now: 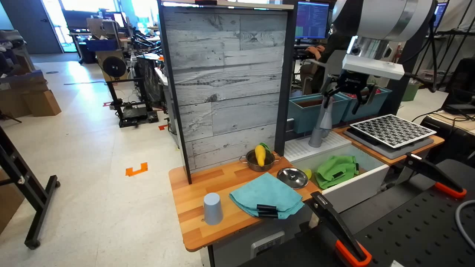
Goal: Move the tap nozzle to the left
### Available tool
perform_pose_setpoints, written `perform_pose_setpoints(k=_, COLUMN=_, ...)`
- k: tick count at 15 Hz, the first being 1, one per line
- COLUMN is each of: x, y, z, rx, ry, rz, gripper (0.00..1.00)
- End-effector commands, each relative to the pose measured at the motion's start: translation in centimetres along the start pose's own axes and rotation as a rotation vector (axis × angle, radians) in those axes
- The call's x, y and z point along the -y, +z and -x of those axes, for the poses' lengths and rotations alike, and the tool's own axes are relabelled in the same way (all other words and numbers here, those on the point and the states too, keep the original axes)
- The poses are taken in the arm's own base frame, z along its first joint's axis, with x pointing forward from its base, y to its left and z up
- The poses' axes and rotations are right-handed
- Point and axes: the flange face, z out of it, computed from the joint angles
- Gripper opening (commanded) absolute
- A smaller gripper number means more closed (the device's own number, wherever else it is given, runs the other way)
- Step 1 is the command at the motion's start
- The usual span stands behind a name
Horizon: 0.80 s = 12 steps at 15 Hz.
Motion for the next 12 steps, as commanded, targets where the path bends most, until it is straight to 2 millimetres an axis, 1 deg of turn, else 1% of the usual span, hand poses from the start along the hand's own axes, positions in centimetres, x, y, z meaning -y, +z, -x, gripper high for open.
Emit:
perform_pose_setpoints(k=1, x=0.4, y=0.9, z=-1.6, rx=0.011, ry=-0.001, rz=-0.002, gripper=0.68)
perform_pose_setpoints(k=2, x=0.7, y=1.0, z=-1.6, rx=0.011, ry=-0.004, rz=-0.006, gripper=0.58)
perform_pose_setpoints(k=5, x=1.5, y=1.0, z=-1.5, rx=0.003, ry=-0.016, rz=-0.012, gripper=0.35)
perform_pose_setpoints(k=9, x=2.6, y=1.1, z=-0.4, rx=0.032, ry=-0.031, rz=-0.018, gripper=0.05)
perform_pose_setpoints(k=10, x=2.8, y=1.1, z=-0.1, rx=0.036, ry=-0.037, rz=-0.015, gripper=0.02)
perform_pose_setpoints(k=11, x=2.8, y=1.1, z=0.1, rx=0.036, ry=-0.040, rz=-0.012, gripper=0.06)
perform_pose_setpoints(k=12, x=2.9, y=1.1, z=0.3, rx=0.032, ry=-0.035, rz=-0.010, gripper=0.06)
